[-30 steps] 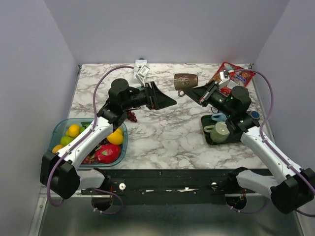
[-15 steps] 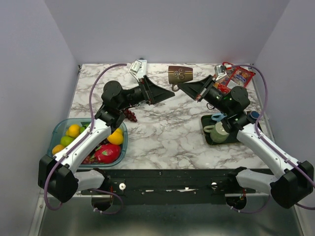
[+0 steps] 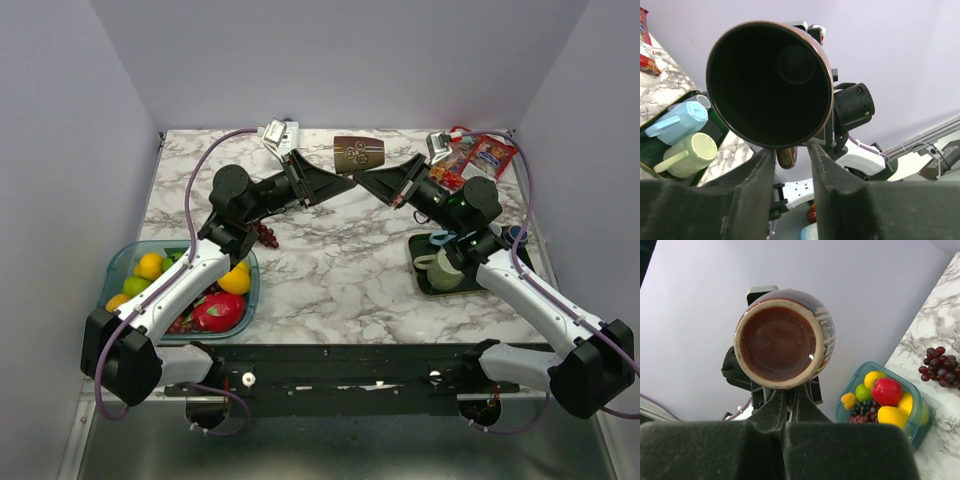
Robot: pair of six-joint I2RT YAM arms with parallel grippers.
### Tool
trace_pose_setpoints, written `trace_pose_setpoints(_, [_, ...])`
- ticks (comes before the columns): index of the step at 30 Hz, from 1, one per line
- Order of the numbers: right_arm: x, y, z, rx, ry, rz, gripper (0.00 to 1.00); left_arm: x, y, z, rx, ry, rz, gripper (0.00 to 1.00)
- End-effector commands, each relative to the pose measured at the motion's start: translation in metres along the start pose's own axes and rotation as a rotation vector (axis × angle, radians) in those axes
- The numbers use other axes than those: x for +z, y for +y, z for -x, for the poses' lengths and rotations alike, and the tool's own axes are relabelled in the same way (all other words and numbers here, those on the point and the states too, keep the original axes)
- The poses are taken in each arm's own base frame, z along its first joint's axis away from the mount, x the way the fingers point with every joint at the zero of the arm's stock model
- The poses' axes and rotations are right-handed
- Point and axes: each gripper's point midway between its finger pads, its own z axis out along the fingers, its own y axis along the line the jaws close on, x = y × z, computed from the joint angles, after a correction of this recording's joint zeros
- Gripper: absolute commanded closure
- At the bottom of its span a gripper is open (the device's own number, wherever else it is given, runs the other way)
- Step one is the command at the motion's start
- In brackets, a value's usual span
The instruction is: Turn the mug right side up
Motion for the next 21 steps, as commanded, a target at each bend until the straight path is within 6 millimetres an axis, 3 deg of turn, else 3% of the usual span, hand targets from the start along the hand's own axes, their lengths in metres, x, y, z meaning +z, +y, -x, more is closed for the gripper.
trace_pose_setpoints(1, [0.000,0.025,-0.002,-0.035,0.007,0.093,0.99,0.005,0.002,0.006,0.003,-0.031,-0.007,0.65])
trace_pose_setpoints(3, [-0.001,0.021,-0.005,-0.027,0.017,0.084,0.99,0.006,0.006,0.005,-0.007,-0.028,-0.001,0.78])
trace_pose_setpoints(5, [-0.003,0.020,-0.007,-0.025,0.018,0.081,0.99,0.005,0.011,0.004,-0.015,-0.032,0.011,0.85])
trace_pose_setpoints(6, [-0.004,0.015,-0.009,-0.021,0.022,0.067,0.99,0.005,0.012,0.004,-0.019,-0.032,0.015,0.96])
trace_pose_setpoints(7, [-0.004,0.014,-0.009,-0.026,0.024,0.062,0.99,0.005,0.012,0.004,-0.015,-0.034,0.014,1.00])
trace_pose_setpoints(13, [-0.008,-0.004,-0.017,-0.045,0.060,-0.023,0.97,0.005,0.029,0.001,0.047,-0.018,0.093,1.00])
trace_pose_setpoints(14, [-0.009,-0.008,-0.019,-0.065,0.068,-0.041,0.90,0.005,0.029,0.007,0.074,-0.030,0.114,1.00])
trace_pose_setpoints(16, [-0.013,-0.028,-0.022,-0.057,0.082,-0.143,0.70,0.000,0.048,0.005,0.146,-0.005,0.209,1.00])
trace_pose_setpoints(18, [-0.021,-0.044,-0.023,-0.071,0.069,-0.225,0.45,-0.004,0.061,0.009,0.180,0.000,0.295,1.00])
trace_pose_setpoints(19, [-0.025,-0.049,-0.023,-0.077,0.060,-0.248,0.41,-0.006,0.070,0.011,0.244,0.015,0.338,1.00])
trace_pose_setpoints(20, [-0.030,-0.058,-0.025,-0.093,0.057,-0.280,0.36,-0.005,0.068,0.018,0.284,0.015,0.359,1.00])
trace_pose_setpoints(21, [-0.035,-0.067,-0.025,-0.094,0.045,-0.319,0.29,-0.011,0.081,0.018,0.288,0.030,0.431,1.00])
